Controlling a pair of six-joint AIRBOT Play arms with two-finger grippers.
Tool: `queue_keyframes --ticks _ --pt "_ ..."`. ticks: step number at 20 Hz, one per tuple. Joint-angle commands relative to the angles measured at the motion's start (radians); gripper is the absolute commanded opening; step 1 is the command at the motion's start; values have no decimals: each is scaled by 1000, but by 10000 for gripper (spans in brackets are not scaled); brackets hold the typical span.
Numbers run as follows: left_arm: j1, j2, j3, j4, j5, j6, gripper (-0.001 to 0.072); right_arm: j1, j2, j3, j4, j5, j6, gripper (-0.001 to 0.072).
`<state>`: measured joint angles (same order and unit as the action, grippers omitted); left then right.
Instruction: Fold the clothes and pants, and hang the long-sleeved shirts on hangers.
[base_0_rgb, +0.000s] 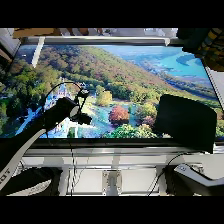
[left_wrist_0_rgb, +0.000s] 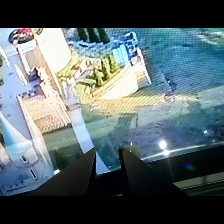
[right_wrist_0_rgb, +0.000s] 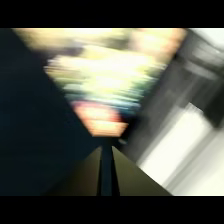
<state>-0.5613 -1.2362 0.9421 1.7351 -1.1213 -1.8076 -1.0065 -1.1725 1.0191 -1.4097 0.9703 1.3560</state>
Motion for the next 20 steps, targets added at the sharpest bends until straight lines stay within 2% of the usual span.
queue_keyframes --ticks 1,2,4,9,11,14,20 --pt "1 -1 0 0 3 0 185 316 96 0 196 114 -20 54" --pt "1 -1 0 0 3 0 185 448 107 0 204 159 -22 17" --pt "1 -1 0 0 3 0 185 715 109 -3 168 192 -9 17" --pt "1 -1 0 0 3 0 185 1303 80 -70 -44 201 143 16" --pt "1 -1 0 0 3 0 185 1459 31 -78 -169 274 222 16" --pt "1 -1 0 0 3 0 185 1550 -40 -78 -230 399 257 17" --pt "1 -1 0 0 3 0 185 1556 -58 -77 -224 425 286 17"
